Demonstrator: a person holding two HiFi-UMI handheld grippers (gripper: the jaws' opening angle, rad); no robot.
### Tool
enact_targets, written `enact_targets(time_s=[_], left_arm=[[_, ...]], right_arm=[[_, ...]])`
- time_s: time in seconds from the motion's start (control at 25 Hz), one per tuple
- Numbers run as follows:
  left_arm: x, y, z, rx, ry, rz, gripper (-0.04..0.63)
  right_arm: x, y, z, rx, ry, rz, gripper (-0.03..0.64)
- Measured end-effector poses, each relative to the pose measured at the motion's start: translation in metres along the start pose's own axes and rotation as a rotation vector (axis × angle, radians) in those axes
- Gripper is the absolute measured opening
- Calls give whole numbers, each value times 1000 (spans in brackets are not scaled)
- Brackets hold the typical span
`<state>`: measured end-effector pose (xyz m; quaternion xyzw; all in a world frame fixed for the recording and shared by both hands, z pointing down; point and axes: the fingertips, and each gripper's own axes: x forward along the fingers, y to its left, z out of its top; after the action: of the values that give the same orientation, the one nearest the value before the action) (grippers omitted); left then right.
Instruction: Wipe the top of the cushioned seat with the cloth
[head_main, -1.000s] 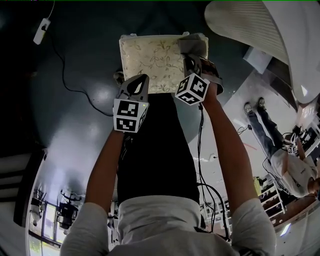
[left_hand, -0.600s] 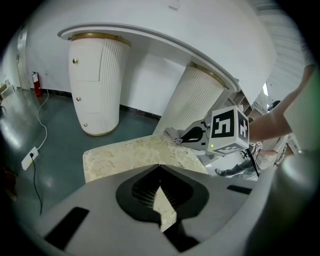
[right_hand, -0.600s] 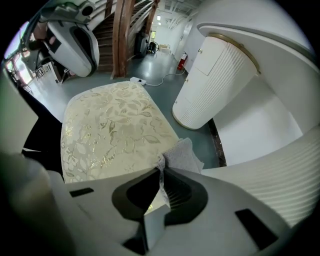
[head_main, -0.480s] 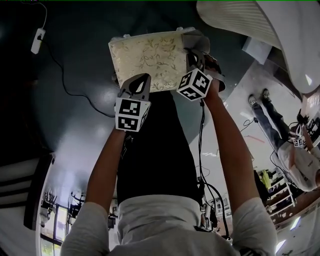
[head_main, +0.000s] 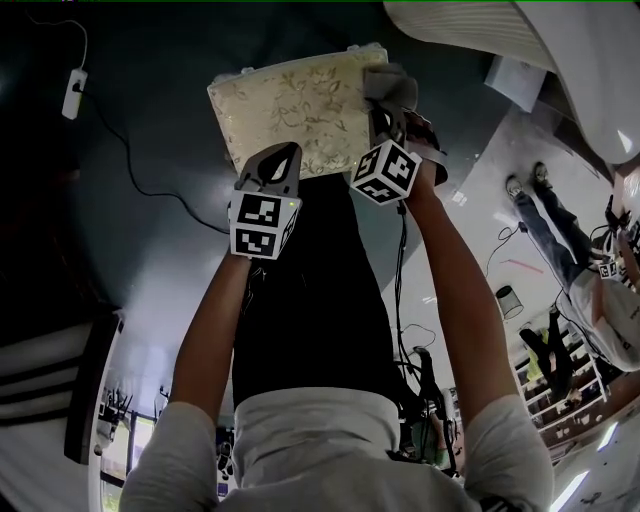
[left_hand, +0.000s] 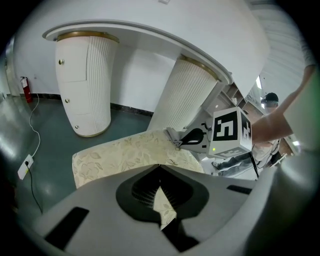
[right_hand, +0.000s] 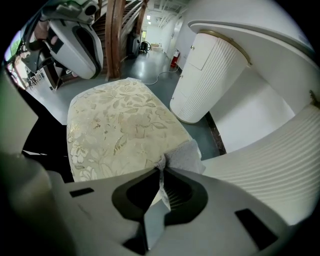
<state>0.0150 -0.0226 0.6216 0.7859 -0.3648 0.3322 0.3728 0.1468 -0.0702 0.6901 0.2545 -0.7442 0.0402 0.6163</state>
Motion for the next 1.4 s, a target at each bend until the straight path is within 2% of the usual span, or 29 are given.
enact_targets(time_s=[0.32, 0.64, 0.8, 1.4], left_arm=[[-1, -6, -6, 25, 15, -18, 15], [-8, 4, -15, 9, 10, -13, 15], [-15, 15, -25, -15, 15, 1, 15], [-51, 71, -52, -94, -17, 46, 15]], right_arm=[[-9, 23, -13, 45, 11, 9, 29], [-13, 38, -15, 49, 34, 0, 29], [-13, 46, -1, 52, 28, 16, 29], [-5, 88, 68, -44, 17, 56, 29]])
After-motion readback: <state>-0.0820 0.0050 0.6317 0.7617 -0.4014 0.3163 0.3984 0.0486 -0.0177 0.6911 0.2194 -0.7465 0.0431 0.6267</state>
